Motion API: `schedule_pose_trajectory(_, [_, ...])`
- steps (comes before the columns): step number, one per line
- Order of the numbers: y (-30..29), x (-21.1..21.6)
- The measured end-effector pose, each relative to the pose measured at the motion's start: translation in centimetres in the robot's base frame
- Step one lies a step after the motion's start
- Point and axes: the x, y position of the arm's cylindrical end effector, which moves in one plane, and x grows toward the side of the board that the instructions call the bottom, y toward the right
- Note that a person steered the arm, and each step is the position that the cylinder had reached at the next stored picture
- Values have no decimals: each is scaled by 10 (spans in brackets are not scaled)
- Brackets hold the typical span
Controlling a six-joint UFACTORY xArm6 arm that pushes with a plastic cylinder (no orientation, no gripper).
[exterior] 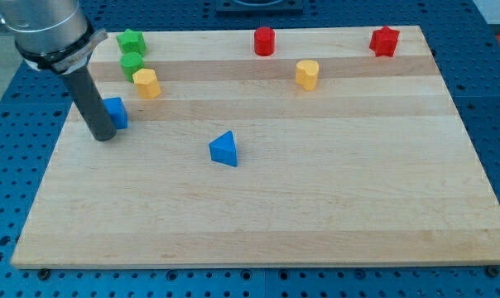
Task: Move the yellow hexagon diagonally to the red circle
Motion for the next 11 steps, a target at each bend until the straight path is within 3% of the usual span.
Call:
schedule_pose_trajectory(4, [-23, 23])
schedule_pose_trajectory(7, [-37, -99])
schedule_pose_trajectory(8, [-23, -120])
schedule_pose_trajectory(11, [96, -109])
